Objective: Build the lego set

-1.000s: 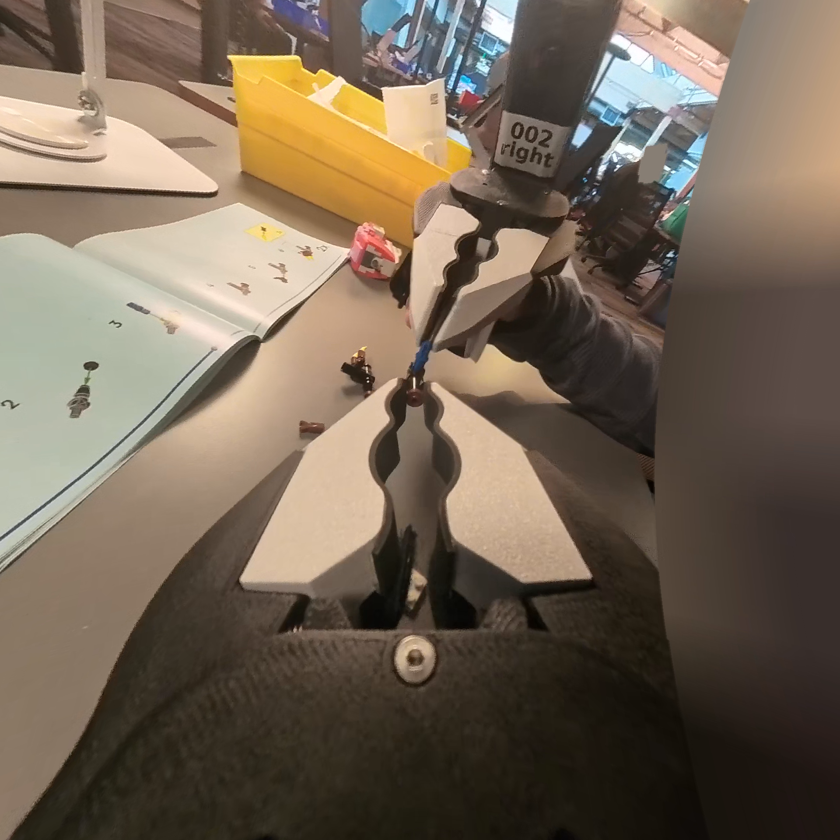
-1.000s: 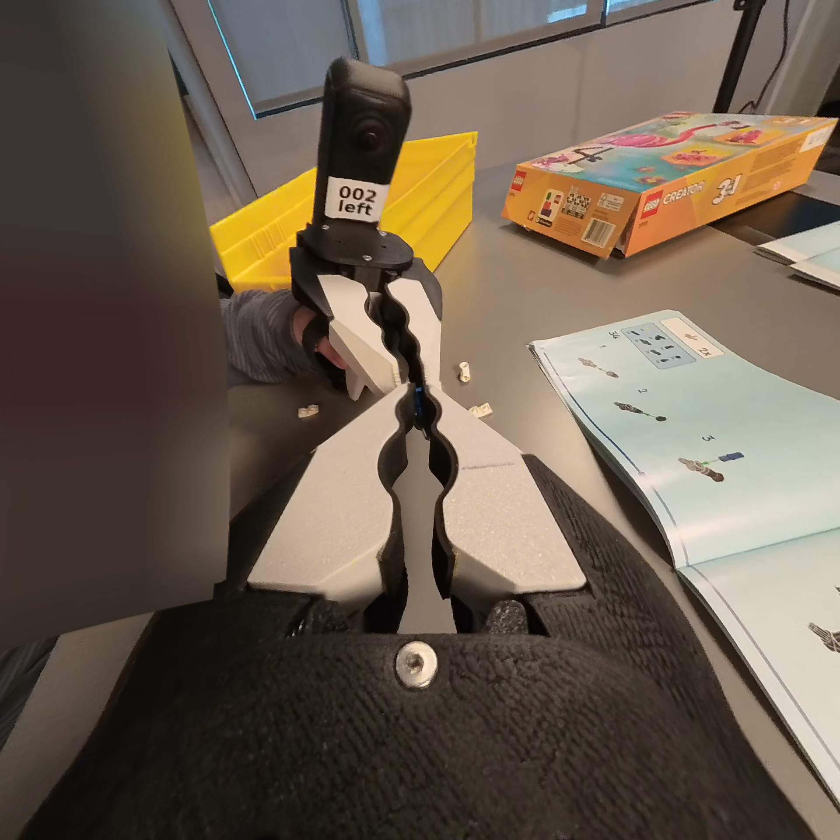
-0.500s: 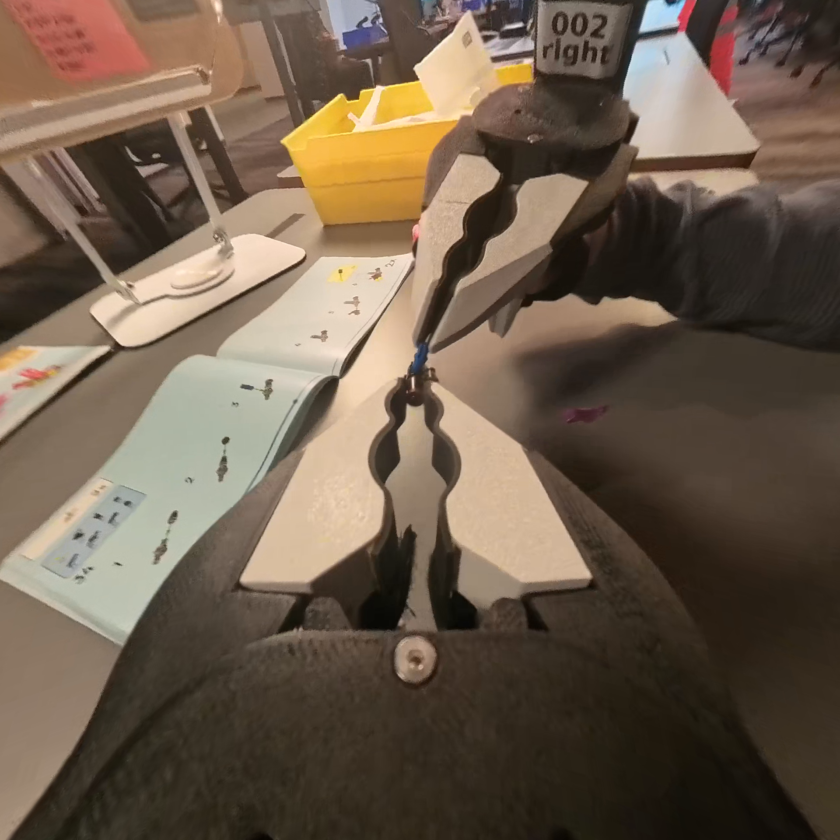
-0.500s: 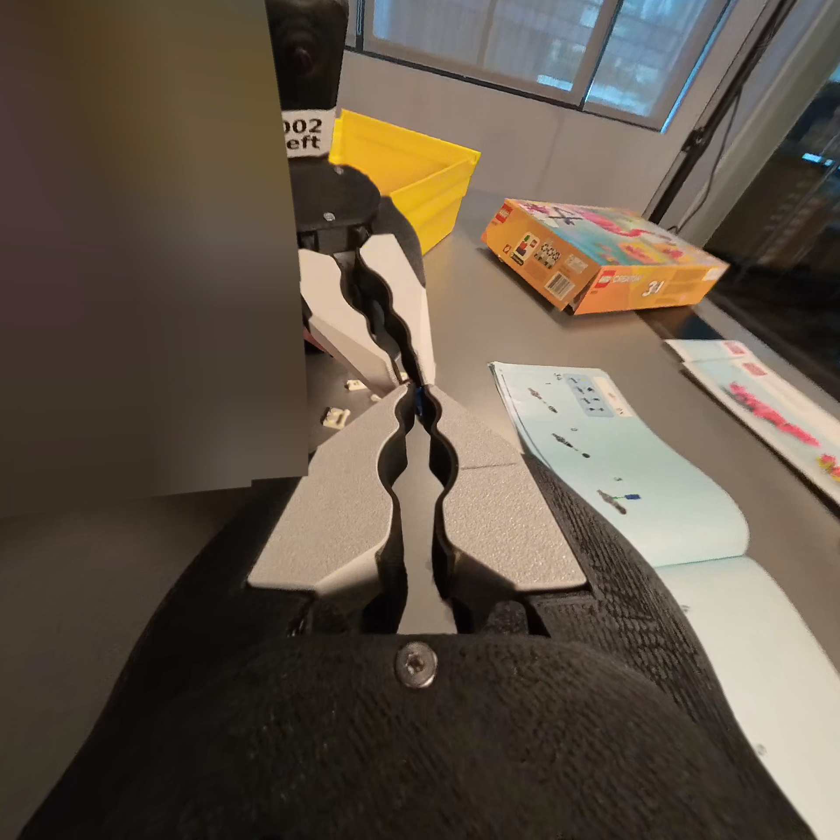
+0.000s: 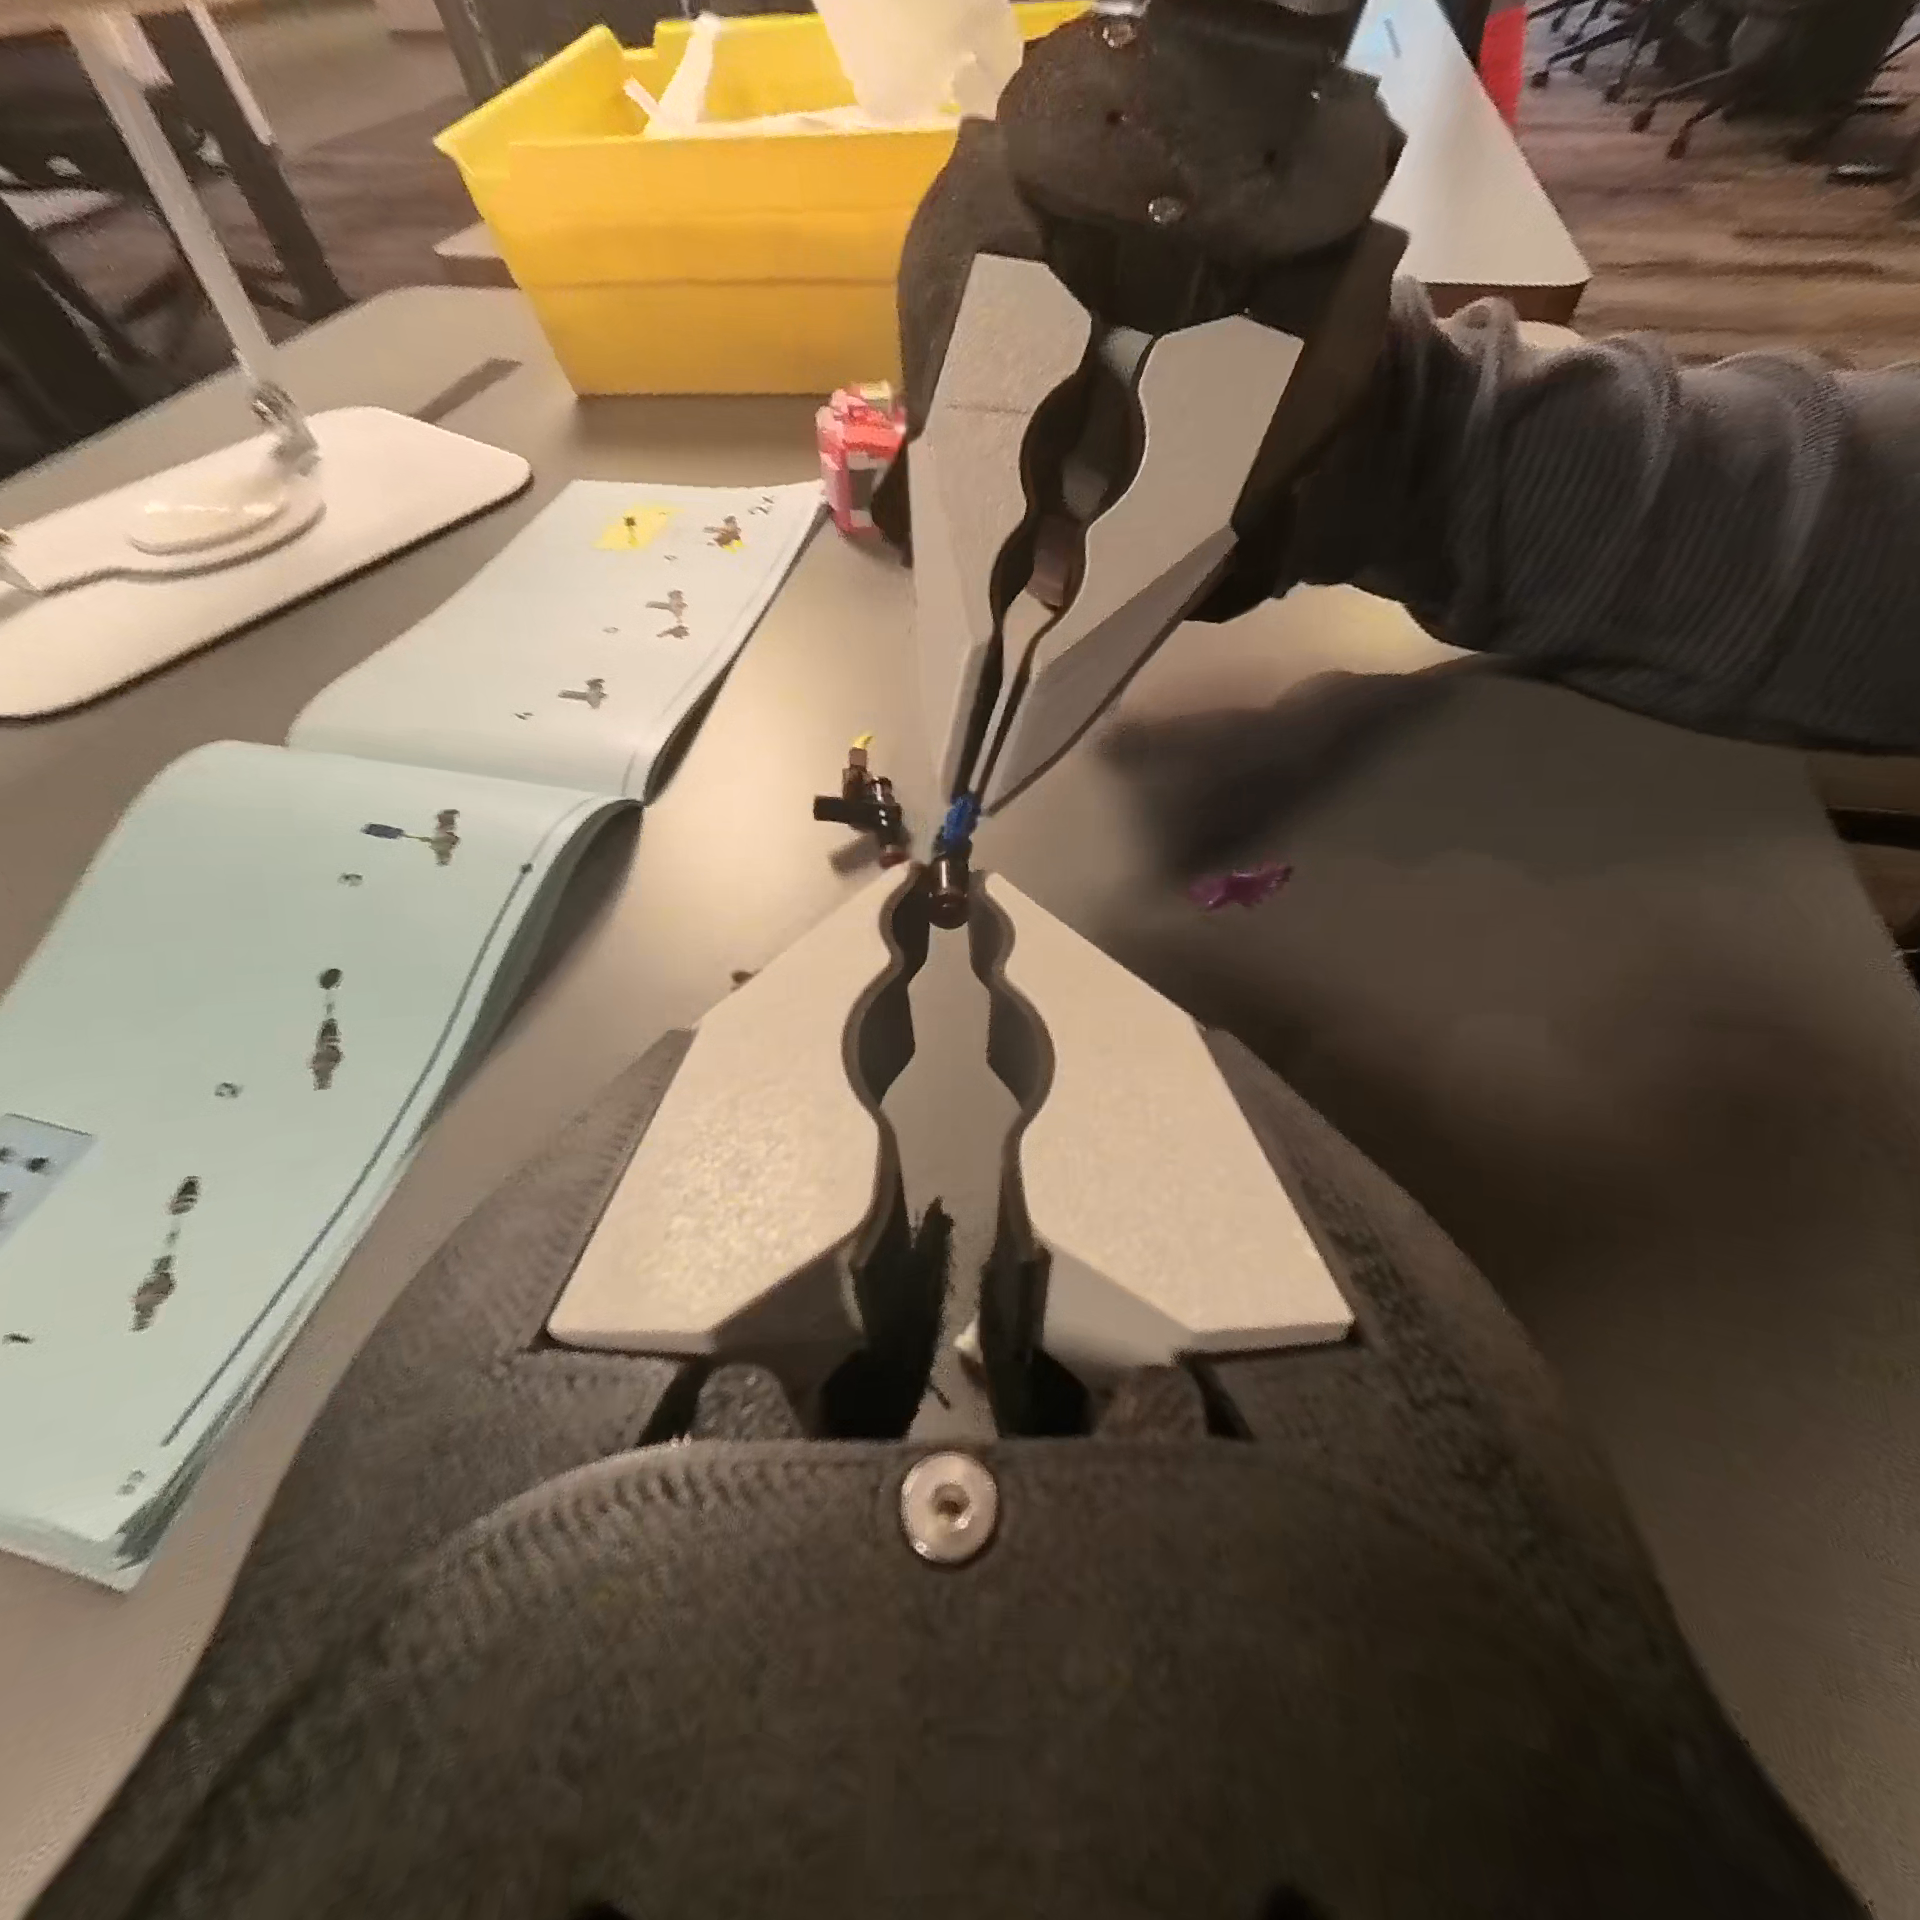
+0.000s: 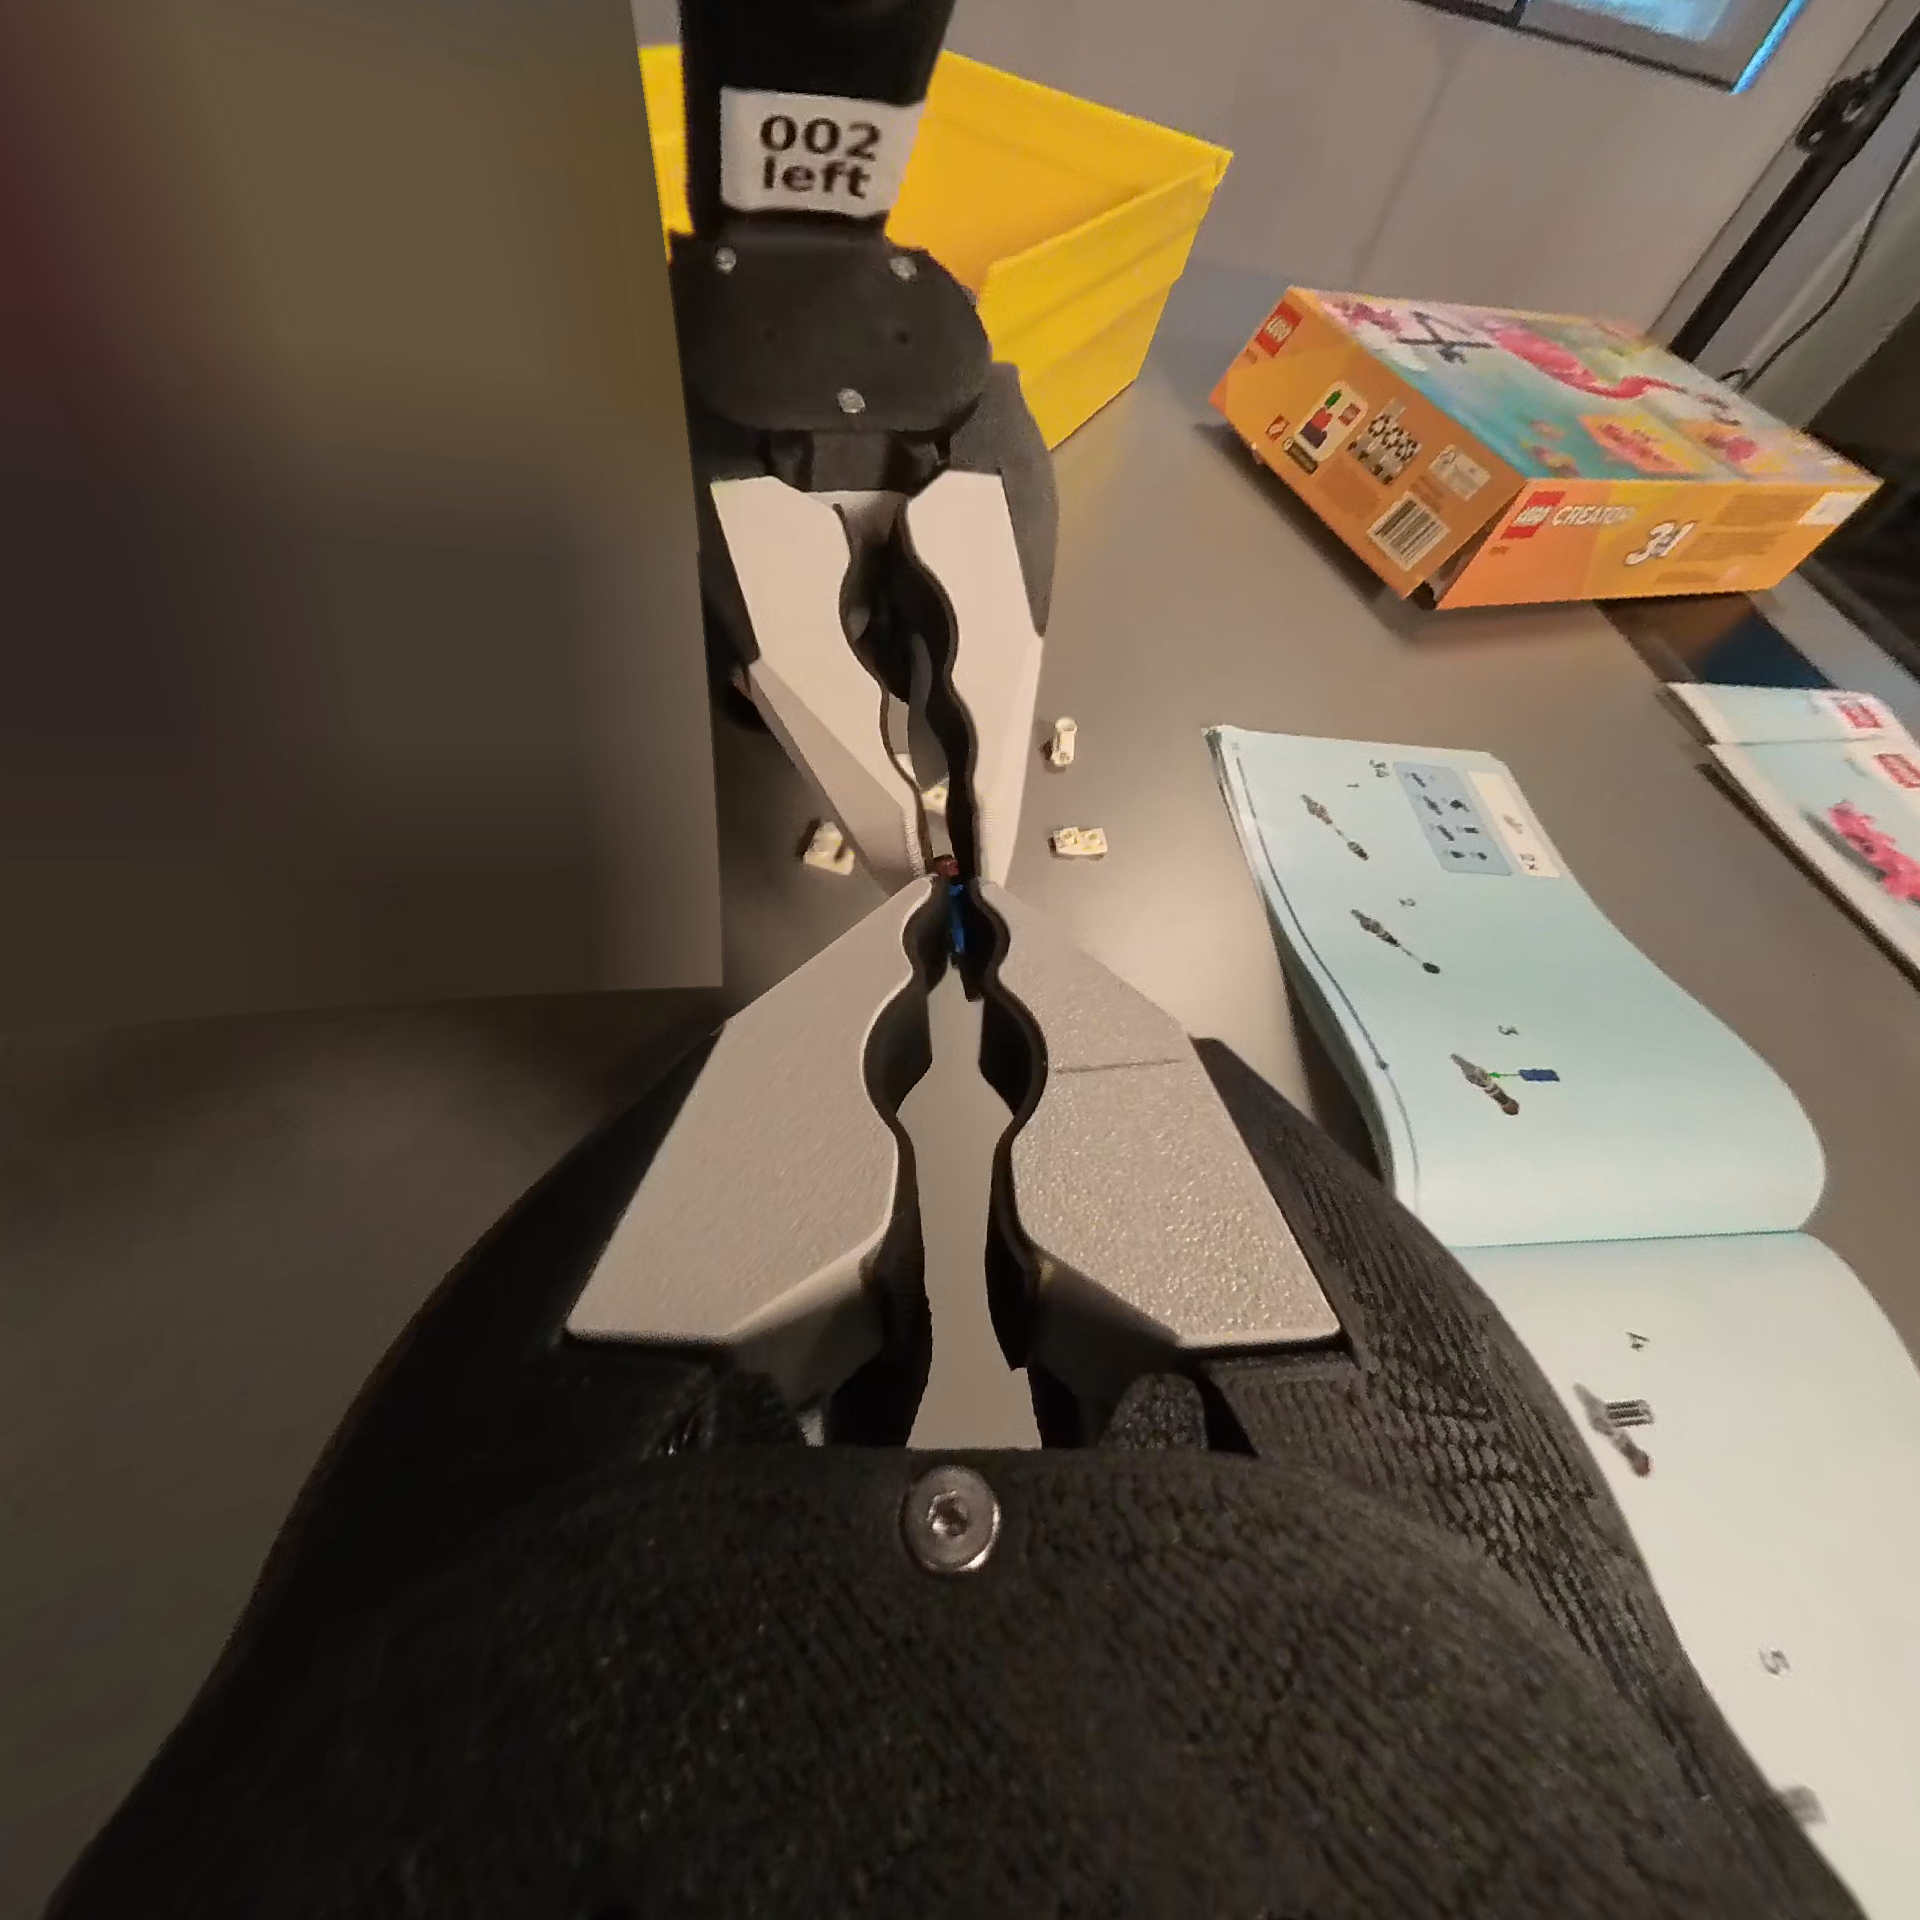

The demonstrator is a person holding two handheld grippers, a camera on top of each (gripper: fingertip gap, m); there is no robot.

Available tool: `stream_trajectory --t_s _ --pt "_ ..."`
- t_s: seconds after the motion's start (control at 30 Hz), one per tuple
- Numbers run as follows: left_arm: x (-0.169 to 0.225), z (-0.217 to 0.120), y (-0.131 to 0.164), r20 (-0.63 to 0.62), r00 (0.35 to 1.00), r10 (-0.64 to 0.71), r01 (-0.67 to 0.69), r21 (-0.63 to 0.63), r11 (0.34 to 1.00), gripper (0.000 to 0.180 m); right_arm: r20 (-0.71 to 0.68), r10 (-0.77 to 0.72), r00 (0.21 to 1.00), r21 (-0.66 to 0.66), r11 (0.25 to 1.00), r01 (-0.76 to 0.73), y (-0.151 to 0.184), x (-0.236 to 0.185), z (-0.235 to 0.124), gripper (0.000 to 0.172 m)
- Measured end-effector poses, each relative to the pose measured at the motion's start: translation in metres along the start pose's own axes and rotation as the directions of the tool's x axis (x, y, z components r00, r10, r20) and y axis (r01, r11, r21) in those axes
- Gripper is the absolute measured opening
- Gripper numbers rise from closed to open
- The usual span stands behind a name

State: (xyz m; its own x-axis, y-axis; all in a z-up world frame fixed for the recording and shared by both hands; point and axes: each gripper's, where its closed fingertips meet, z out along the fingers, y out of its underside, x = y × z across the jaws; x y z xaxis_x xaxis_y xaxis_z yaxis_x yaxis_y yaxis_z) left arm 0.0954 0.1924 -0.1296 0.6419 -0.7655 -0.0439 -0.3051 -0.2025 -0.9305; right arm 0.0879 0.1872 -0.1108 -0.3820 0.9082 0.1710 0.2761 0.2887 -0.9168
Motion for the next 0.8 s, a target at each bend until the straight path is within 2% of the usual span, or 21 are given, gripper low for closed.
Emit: stream_trajectory --t_s 0.03,0.4,0.57,0.67,0.73,0.8 --pt "0.001 0.0 0.002 -0.015 1.0 -0.011 0.01 -0.011 1.0 0.005 0.013 0.012 1.0 -0.006 1.0 -0.012 0.002 -0.001 0.0 0.0" --pt "0.014 0.008 0.031 -0.1 0.993 -0.063 0.04 -0.214 0.976 0.005 0.132 0.159 0.978 -0.138 0.98 -0.14 0.031 -0.017 0.008 0.0" --pt "0.012 0.008 0.034 -0.094 0.99 -0.102 0.077 -0.236 0.969 0.005 0.119 0.2 0.973 -0.147 0.972 -0.182 0.034 -0.014 0.011 0.0" --pt "0.007 0.007 0.036 -0.074 0.986 -0.148 0.126 -0.245 0.961 0.005 0.054 0.268 0.962 -0.163 0.953 -0.256 0.039 -0.001 0.009 0.001" --pt "0.003 0.006 0.035 -0.051 0.985 -0.163 0.147 -0.231 0.962 0.005 0.041 0.304 0.952 -0.093 0.95 -0.299 0.03 0.006 0.007 0.001" --pt "0.001 0.004 0.026 -0.057 0.982 -0.181 0.169 -0.171 0.971 0.005 0.068 0.353 0.933 0.06 0.932 -0.357 0.005 0.013 0.002 0.0"
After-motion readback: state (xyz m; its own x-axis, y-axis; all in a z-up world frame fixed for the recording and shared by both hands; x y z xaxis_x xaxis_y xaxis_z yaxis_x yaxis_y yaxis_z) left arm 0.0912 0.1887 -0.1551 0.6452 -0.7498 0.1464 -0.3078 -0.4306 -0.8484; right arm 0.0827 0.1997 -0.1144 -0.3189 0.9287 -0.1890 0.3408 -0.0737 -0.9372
